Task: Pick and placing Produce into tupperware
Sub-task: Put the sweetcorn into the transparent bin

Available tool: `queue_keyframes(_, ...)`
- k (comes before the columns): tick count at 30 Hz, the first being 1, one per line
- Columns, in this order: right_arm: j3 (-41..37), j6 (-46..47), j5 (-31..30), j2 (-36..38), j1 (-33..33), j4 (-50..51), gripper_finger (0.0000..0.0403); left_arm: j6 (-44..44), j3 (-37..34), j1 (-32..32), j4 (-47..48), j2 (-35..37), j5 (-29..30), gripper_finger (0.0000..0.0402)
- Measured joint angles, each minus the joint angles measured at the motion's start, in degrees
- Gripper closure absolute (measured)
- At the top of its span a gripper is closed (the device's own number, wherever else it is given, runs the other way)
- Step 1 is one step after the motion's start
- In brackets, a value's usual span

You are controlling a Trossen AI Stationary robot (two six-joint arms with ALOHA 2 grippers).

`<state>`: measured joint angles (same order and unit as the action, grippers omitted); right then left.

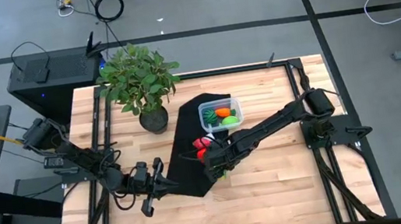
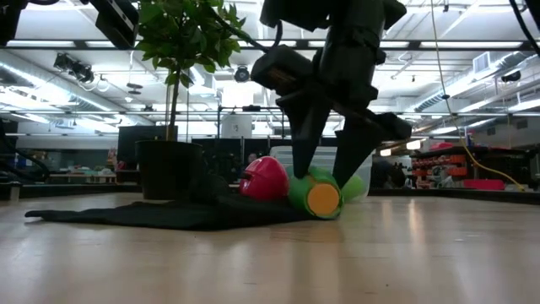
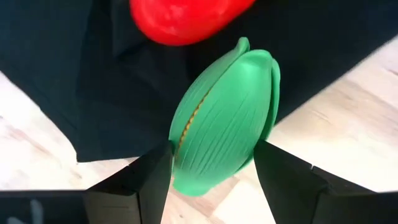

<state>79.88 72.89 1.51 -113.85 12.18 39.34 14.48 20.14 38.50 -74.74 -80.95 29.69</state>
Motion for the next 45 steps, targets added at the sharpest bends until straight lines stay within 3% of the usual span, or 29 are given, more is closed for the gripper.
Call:
queue_keyframes(15, -0.05, -0.21, -0.63, -0.47, -0.41, -1.02, 0.0174, 0.79, 0.0, 0.04, 0.12, 0.0, 0.0, 0.0381)
queue_keyframes(32, -0.15, -1.1, -1.88, 0.1, -0.39, -0.94, 0.0211, 0.83, 0.0, 0.04, 0.41, 0.0, 0.0, 0.038)
queue_keyframes(45, -0.27, -1.7, -3.64, 10.59, 0.75, 2.41, 0.0226, 0.97, 0.0, 0.04, 0.5, 0.0, 0.02, 0.0372)
